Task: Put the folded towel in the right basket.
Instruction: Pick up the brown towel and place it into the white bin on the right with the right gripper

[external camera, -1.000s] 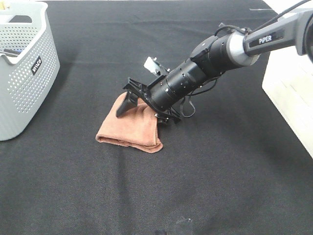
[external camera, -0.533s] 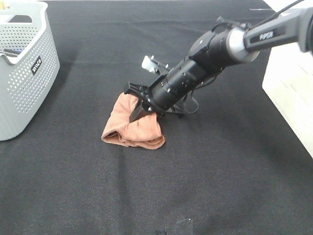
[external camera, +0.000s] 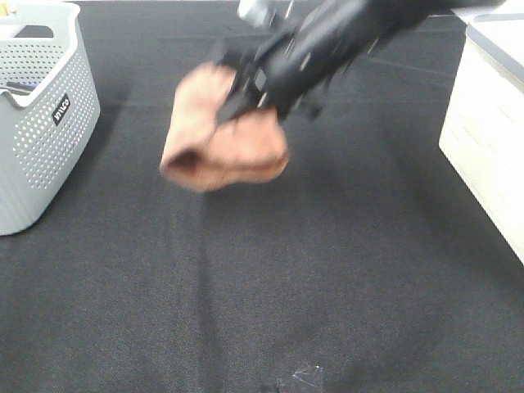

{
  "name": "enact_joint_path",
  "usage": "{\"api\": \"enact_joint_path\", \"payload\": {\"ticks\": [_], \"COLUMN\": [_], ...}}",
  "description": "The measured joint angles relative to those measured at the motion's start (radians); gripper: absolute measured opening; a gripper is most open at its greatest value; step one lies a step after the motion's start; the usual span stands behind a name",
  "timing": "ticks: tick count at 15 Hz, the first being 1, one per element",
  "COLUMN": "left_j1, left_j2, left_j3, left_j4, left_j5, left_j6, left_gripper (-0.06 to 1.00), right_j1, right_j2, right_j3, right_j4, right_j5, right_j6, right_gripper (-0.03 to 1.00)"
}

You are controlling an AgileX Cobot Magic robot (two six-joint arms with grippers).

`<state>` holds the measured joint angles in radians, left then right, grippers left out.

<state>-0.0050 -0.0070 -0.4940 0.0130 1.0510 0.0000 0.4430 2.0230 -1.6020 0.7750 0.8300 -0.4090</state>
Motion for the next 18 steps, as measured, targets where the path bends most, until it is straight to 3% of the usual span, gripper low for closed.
{"api": "enact_joint_path", "payload": {"ticks": [3, 6, 7, 11, 13, 18], "left_j1": [0.0, 0.0, 0.0, 0.0, 0.0, 0.0], "left_j2": [0.0, 0.0, 0.0, 0.0, 0.0, 0.0], "left_j3": [0.0, 0.0, 0.0, 0.0, 0.0, 0.0], "left_j4": [0.0, 0.0, 0.0, 0.0, 0.0, 0.0], "left_j5": [0.0, 0.0, 0.0, 0.0, 0.0, 0.0], "left_j6": [0.0, 0.0, 0.0, 0.0, 0.0, 0.0], "left_gripper": [0.99, 0.99, 0.99, 0.99, 0.99, 0.99], "right_j1": [-0.131, -0.307, -0.307, -0.516, -0.584, -0.68], "right_j2": [-0.239, -0.449, -0.449, -0.519, -0.502, -0.312], "right_j3": [0.0, 0.0, 0.0, 0.008, 0.042, 0.063], "right_j4": [-0.112, -0.359, -0.359, -0.71, -0.787, -0.809], "right_j5": [0.016, -0.047, -0.047, -0.051, -0.046, -0.048], "right_j6": [-0.001, -0.001, -0.001, -0.001, 0.008, 0.025], "right_gripper": [0.2, 0.2, 0.2, 0.2, 0.2, 0.2]}}
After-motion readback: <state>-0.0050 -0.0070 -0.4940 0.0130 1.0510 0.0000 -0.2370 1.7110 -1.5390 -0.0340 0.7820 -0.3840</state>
